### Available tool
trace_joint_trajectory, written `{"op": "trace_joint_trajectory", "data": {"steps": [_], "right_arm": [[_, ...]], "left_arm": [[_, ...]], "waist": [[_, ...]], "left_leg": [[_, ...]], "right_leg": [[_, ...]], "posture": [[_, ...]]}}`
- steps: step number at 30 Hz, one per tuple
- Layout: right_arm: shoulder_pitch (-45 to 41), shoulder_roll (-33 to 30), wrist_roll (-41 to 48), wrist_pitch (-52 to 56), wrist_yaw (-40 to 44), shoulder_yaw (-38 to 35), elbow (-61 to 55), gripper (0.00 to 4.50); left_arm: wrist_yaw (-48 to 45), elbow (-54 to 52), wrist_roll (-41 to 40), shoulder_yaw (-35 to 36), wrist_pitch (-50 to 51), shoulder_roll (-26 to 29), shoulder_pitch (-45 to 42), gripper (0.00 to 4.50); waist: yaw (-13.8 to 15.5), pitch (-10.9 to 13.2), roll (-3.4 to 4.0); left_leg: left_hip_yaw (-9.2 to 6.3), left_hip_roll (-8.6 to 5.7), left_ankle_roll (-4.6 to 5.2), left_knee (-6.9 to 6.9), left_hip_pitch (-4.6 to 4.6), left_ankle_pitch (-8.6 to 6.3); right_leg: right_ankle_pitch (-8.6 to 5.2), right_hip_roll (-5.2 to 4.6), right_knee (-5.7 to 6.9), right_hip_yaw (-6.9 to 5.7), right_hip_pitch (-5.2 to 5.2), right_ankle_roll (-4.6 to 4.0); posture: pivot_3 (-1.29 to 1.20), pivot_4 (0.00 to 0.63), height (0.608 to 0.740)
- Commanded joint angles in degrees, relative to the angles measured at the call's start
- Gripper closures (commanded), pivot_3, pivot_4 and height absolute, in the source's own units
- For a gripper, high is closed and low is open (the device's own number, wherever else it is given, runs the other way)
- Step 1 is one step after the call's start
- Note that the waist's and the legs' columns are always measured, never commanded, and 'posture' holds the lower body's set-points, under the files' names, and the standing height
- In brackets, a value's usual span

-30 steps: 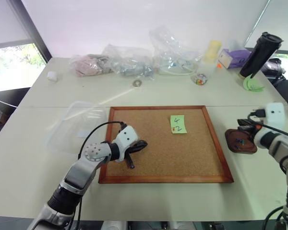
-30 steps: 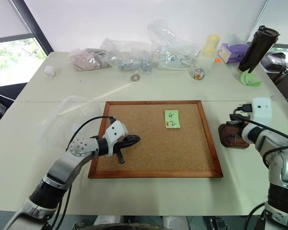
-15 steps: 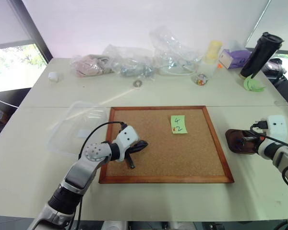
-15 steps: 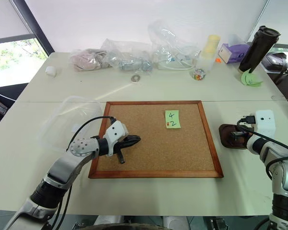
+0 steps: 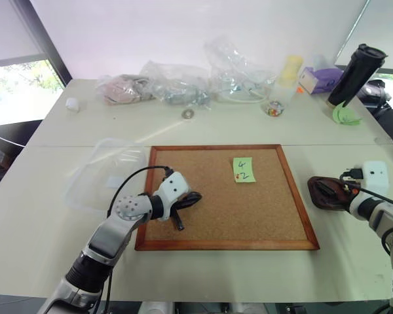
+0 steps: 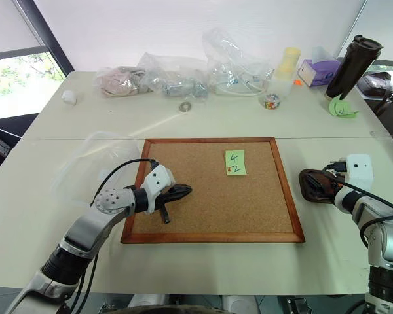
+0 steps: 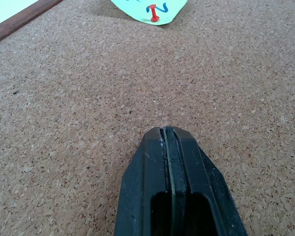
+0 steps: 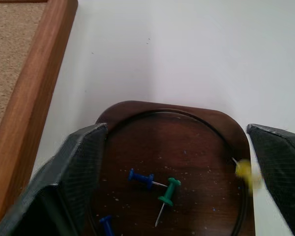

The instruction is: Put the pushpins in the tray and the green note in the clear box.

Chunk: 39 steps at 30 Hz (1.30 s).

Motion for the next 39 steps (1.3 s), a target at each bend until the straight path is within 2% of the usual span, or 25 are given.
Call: {"op": "trace_joint_trajectory", "data": {"steps": [1,7,16,20,23,28,39], "right_arm": [[-0.8,0.4,1.2,-0.1,0.0,-1.2,-0.9,0.03],[-0.3,2.0,2.6,0.9,-0.4,-1.6,-2.4,0.03],[-6.1,1.3,10.4,4.9,1.1,-1.9,-11.2,0.03],[-7.4,0.7,14.6,9.3,3.6,3.9,-18.1,0.03],[-8.6,1.1,13.3,10.5,3.4,12.3,-21.0,0.03],[-10.6,3.7,8.6,8.2,1.5,22.1,-19.3,0.03],[-14.2,8.9,0.7,1.1,0.2,29.9,-10.4,0.03]], "left_arm": [[-0.9,2.8,1.2,-2.6,2.0,0.9,2.5,4.5],[-0.9,2.8,1.2,-2.6,1.9,0.9,2.4,4.5],[-1.1,3.1,1.1,-2.7,1.9,0.9,2.3,4.5],[-1.0,3.2,1.0,-2.6,2.0,0.7,2.1,4.5],[-0.9,3.4,1.0,-2.7,2.1,0.5,1.9,4.5],[-0.7,3.2,1.1,-2.6,2.3,0.3,1.9,4.5],[0.4,1.5,0.9,-2.1,3.2,0.4,3.1,4.5]], "waist": [[0.0,0.0,0.0],[0.0,0.0,-0.01],[0.0,0.0,0.01],[0.0,0.0,-0.08],[-0.1,0.0,-0.1],[0.1,0.1,-0.14],[-0.1,0.0,-0.23]], "left_leg": [[0.0,0.0,0.0,0.0,0.0,0.0],[0.0,0.0,0.0,0.0,0.0,0.0],[-0.01,0.0,0.0,0.0,0.01,0.0],[-0.03,0.01,0.0,0.0,-0.01,0.0],[-0.03,0.01,0.01,0.0,0.0,0.0],[-0.04,0.01,0.01,0.0,-0.07,0.0],[-0.05,0.0,0.01,0.0,-0.07,-0.01]], "right_leg": [[0.0,0.0,0.0,0.0,0.0,0.0],[0.0,0.0,0.0,0.0,0.0,0.0],[0.0,0.0,0.01,0.02,-0.01,0.0],[0.0,-0.01,0.0,0.01,-0.01,0.0],[0.0,-0.03,0.0,0.02,-0.01,0.0],[0.0,-0.07,-0.01,0.01,-0.08,-0.01],[0.0,-0.1,-0.03,0.01,-0.08,-0.01]], "posture": [[0.0,0.15,0.74],[0.0,0.15,0.74],[0.0,0.15,0.74],[0.0,0.15,0.74],[0.0,0.15,0.74],[0.0,0.15,0.74],[0.0,0.15,0.74]]}}
